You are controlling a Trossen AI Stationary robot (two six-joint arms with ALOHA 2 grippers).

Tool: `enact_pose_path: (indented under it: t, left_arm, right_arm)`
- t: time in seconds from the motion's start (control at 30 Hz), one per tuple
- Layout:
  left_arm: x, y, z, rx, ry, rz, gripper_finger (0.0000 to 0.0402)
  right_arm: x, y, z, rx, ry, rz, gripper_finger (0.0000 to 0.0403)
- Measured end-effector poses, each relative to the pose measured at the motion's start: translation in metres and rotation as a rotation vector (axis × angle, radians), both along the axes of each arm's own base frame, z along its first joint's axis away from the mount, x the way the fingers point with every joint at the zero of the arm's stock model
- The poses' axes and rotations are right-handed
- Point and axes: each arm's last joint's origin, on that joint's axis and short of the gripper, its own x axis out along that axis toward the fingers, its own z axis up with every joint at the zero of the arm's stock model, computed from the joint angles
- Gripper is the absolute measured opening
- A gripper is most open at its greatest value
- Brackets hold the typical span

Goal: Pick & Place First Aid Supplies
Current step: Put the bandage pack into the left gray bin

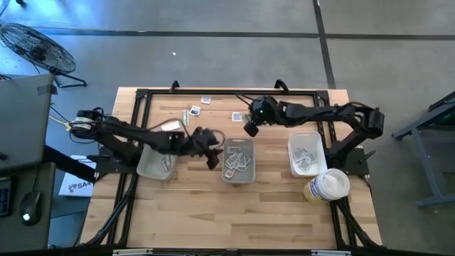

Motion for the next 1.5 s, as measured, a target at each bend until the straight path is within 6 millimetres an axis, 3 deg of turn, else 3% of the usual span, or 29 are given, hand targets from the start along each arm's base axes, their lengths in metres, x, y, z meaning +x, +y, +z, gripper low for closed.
enact_pose_path:
  t: [0.33,0.63,1.0,1.17,1.37,1.5]
  left_arm:
    - [0.007,0.062,0.010,0.027,-0.132,0.036,0.0191]
    - [0.014,0.091,0.000,0.066,-0.159,0.102,0.0191]
    - [0.027,0.096,-0.002,0.059,-0.293,-0.010,0.0191]
    - [0.024,0.099,-0.006,0.082,-0.234,0.016,0.0171]
    - [0.025,0.093,-0.006,0.142,-0.202,-0.182,0.0152]
    - [0.023,0.098,-0.007,0.202,-0.167,-0.214,0.0152]
  right_arm:
    - [0.016,0.015,0.010,-0.144,-0.122,0.090,0.0001]
    - [0.030,0.031,0.024,-0.234,-0.255,0.179,0.0001]
    - [0.034,0.035,0.030,-0.219,-0.343,0.203,0.0001]
    - [0.035,0.037,0.030,-0.220,-0.345,0.192,0.0001]
    - [0.034,0.036,0.030,-0.223,-0.344,0.183,0.0001]
    - [0.035,0.036,0.031,-0.231,-0.350,0.188,0.0001]
